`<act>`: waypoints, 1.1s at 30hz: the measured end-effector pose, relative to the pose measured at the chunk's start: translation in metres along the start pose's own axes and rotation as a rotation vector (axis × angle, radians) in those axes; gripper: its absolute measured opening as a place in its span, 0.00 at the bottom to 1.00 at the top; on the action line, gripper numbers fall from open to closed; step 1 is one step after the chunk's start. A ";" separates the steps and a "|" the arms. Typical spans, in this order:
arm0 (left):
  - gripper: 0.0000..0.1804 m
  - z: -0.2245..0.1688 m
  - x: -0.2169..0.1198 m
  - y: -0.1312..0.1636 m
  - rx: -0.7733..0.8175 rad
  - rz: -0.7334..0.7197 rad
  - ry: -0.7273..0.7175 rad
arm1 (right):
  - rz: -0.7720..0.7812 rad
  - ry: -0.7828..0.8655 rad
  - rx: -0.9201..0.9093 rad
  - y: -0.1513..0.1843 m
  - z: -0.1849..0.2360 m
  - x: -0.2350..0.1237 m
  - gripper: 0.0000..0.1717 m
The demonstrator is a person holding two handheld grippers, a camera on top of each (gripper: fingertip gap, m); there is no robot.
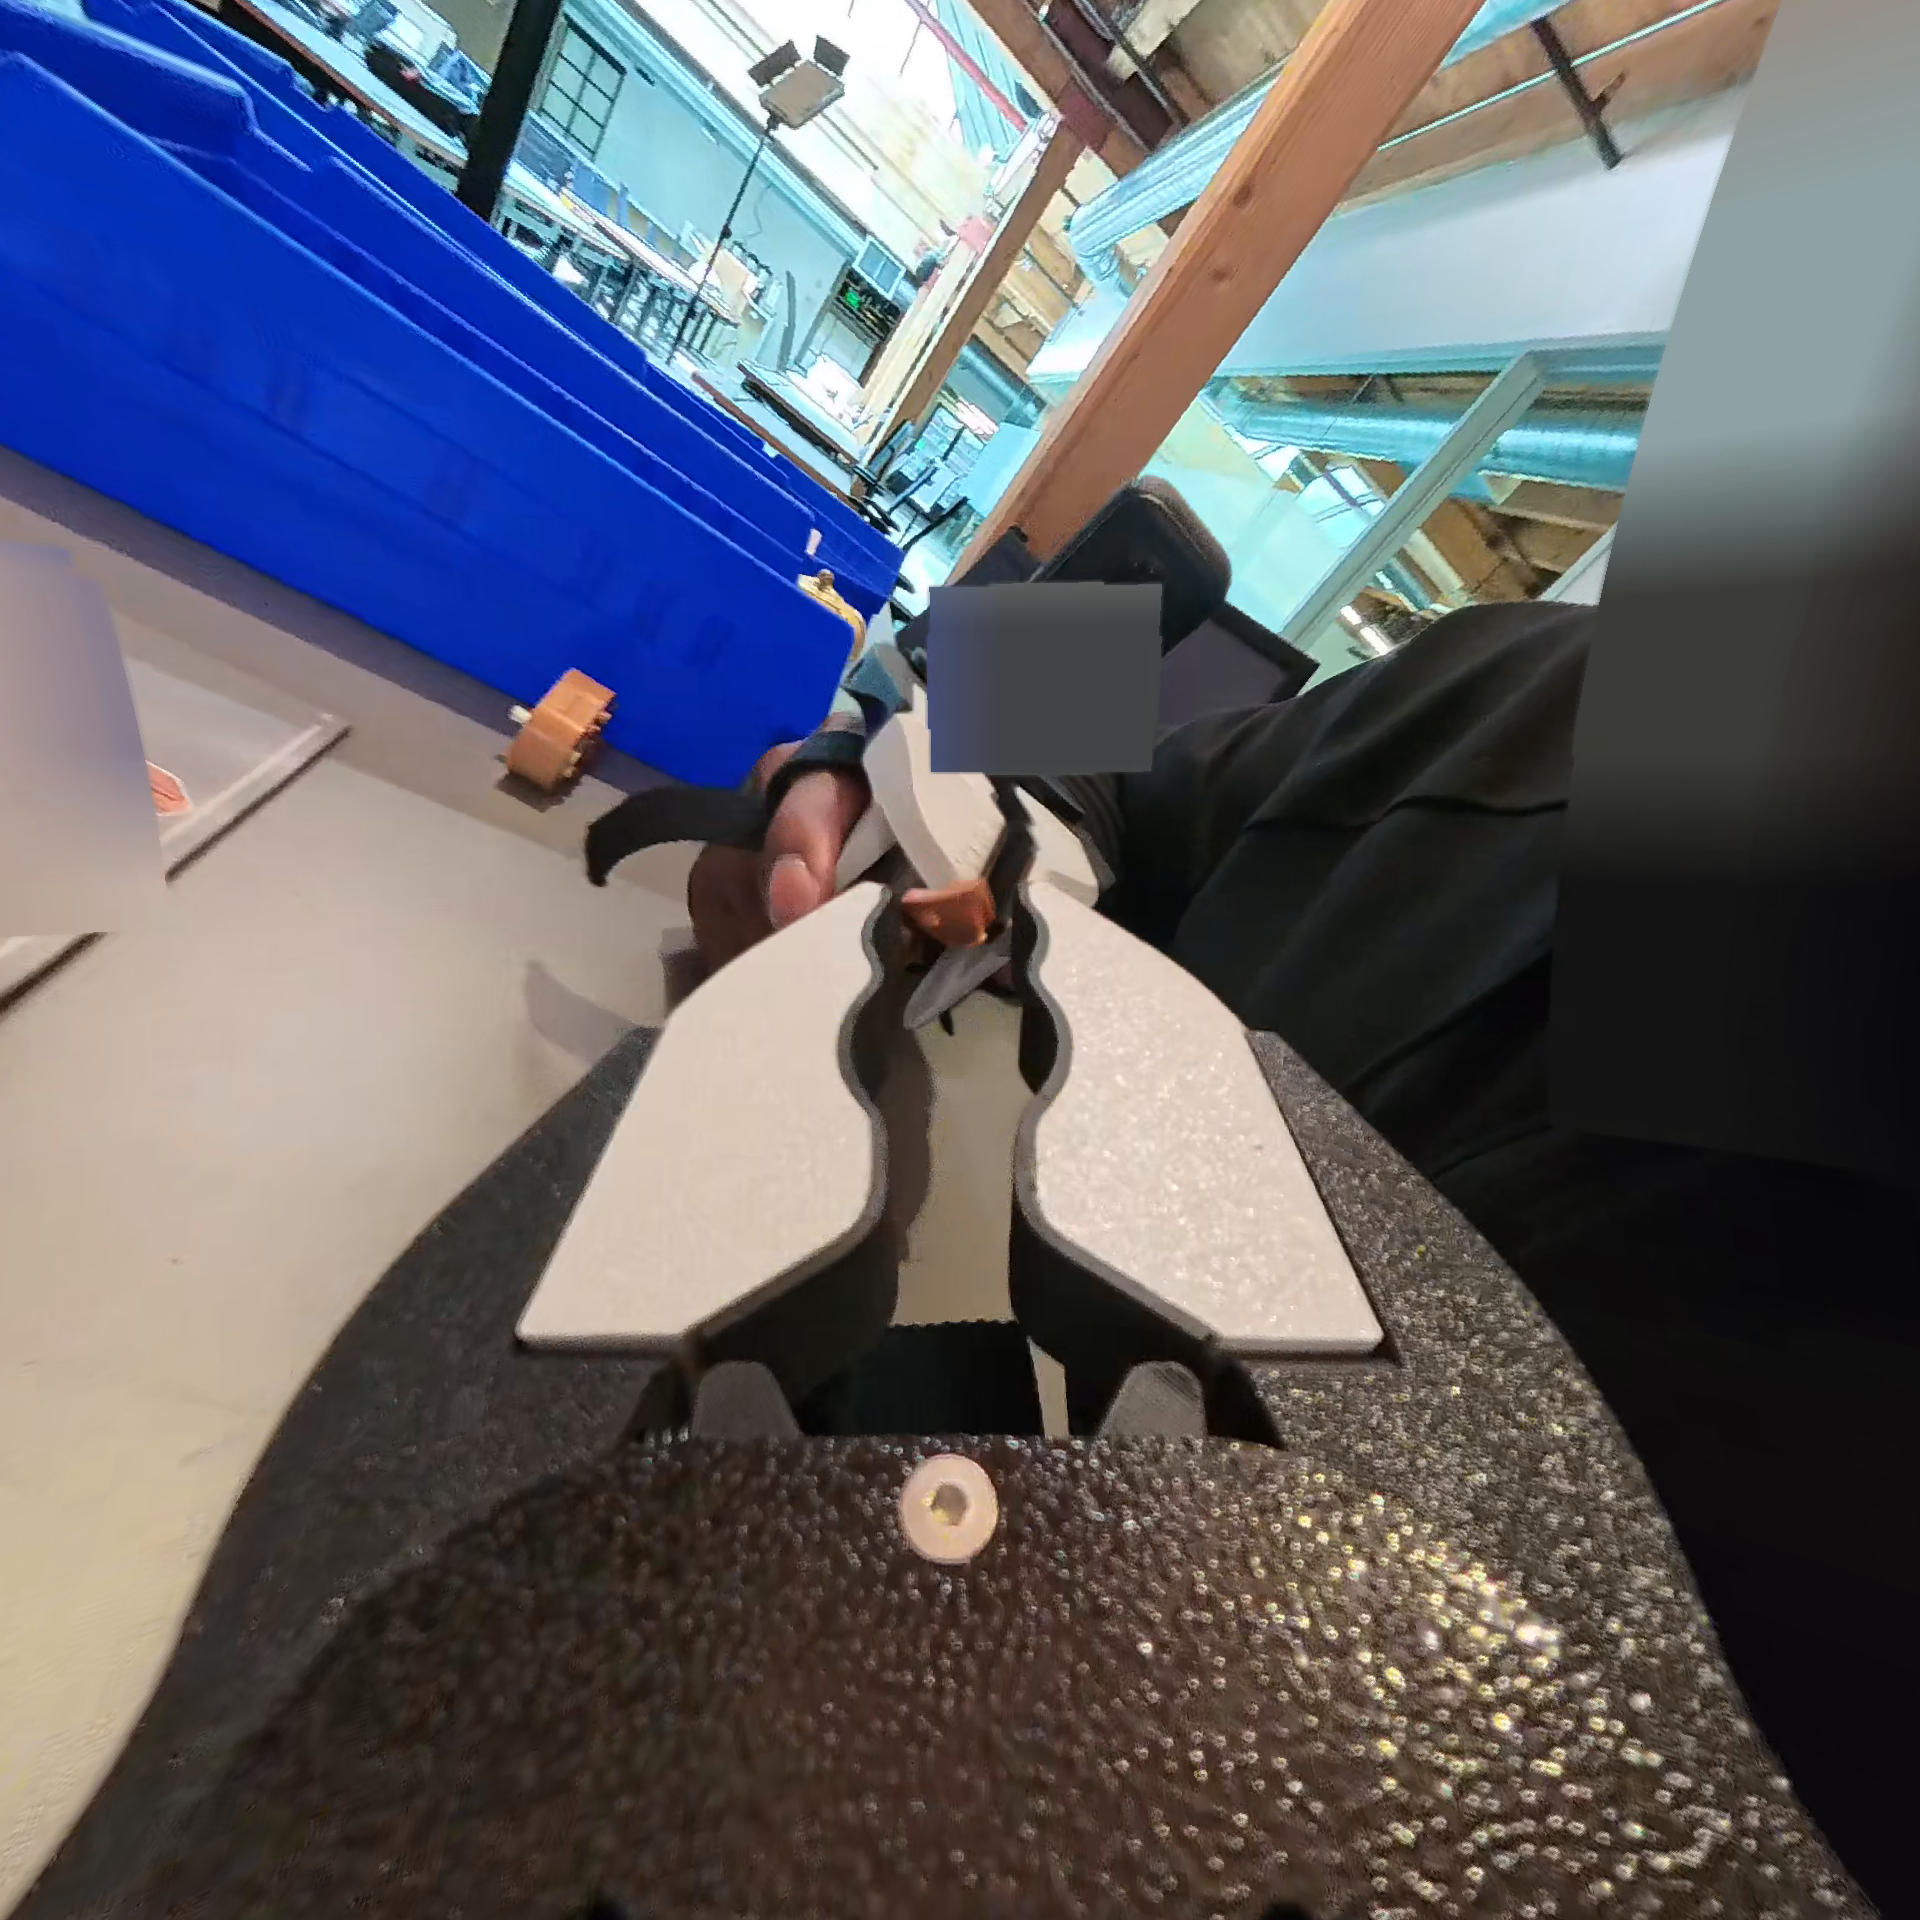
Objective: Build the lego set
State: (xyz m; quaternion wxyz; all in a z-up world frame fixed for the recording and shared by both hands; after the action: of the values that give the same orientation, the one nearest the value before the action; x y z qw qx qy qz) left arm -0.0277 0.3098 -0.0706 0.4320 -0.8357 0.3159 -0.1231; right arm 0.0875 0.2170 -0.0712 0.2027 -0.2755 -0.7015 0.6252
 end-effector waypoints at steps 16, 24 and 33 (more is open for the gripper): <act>0.08 -0.001 -0.006 0.001 0.142 0.143 -0.142 | 0.129 0.093 -0.104 0.006 0.002 0.005 0.02; 0.08 0.009 -0.014 0.021 0.535 0.598 -0.524 | 0.355 0.108 -0.007 0.015 -0.008 0.010 0.03; 0.08 0.018 -0.003 0.045 0.685 0.866 -0.643 | 0.490 0.118 -0.011 0.027 -0.012 0.017 0.03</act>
State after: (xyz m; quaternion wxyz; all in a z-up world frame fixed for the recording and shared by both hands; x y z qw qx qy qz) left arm -0.0402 0.3040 -0.1174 0.7584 -0.4421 0.4224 0.2255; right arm 0.0858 0.2384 -0.0968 0.0844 -0.4745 -0.6040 0.6348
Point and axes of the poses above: each gripper's, where its closed fingertips meet, x out along the fingers, y out of its underside, z = x × y across the jaws, the point moved 8 cm from there along -x, back along the fingers, and after that the axes turned 8 degrees about z, right-handed, at the moved point
